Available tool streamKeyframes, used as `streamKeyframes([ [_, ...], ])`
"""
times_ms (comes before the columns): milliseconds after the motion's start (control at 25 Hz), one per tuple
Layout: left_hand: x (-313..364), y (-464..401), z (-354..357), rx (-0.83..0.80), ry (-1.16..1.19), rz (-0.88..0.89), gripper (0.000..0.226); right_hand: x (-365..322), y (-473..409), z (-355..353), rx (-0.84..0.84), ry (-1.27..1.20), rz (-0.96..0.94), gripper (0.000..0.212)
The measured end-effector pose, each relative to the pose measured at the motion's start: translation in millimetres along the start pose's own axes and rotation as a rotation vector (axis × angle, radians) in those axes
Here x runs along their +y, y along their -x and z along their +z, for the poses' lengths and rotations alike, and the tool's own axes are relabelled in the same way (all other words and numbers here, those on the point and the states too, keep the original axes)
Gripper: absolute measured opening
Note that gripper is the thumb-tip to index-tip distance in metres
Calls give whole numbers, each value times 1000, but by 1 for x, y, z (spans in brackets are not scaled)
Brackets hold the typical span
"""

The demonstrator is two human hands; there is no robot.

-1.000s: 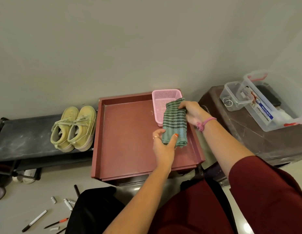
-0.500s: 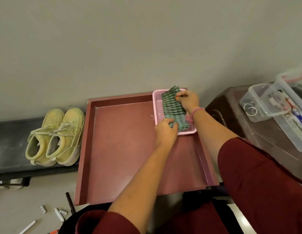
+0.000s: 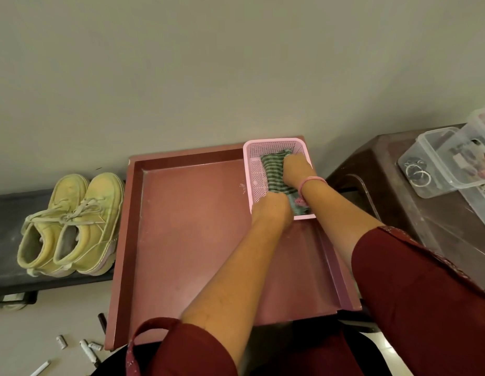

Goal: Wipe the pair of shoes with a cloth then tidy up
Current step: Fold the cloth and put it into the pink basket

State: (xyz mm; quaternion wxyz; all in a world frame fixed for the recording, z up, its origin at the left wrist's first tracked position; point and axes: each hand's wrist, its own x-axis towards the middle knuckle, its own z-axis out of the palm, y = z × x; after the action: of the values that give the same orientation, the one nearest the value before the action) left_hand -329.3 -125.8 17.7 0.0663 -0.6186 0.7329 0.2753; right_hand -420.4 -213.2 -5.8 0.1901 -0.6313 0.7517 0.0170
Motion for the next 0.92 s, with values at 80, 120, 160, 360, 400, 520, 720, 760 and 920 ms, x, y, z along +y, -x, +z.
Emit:
streamKeyframes([
  [80,-4,0,2,36,-109,24,34,-5,1,3,1,91,-16,38],
  [120,-4,0,4,59,-136,41,38,-7,5,3,5,140,-3,41],
  [160,-5,1,6,79,-152,62,40,-10,7,4,49,201,4,41],
  [360,-7,10,7,64,-178,118,49,-9,15,6,75,216,-7,34],
  [400,-8,12,4,67,-173,109,51,-7,16,4,70,172,-17,33],
  [520,-10,19,-2,122,-133,103,51,1,20,-2,41,79,-40,28],
  [720,-32,49,-4,305,-6,150,43,19,40,-9,36,-262,-47,36],
  [760,-39,60,-4,333,29,137,39,21,51,-12,51,-370,-25,37],
  [920,-68,110,-4,365,82,36,35,24,104,-15,85,-725,30,32],
])
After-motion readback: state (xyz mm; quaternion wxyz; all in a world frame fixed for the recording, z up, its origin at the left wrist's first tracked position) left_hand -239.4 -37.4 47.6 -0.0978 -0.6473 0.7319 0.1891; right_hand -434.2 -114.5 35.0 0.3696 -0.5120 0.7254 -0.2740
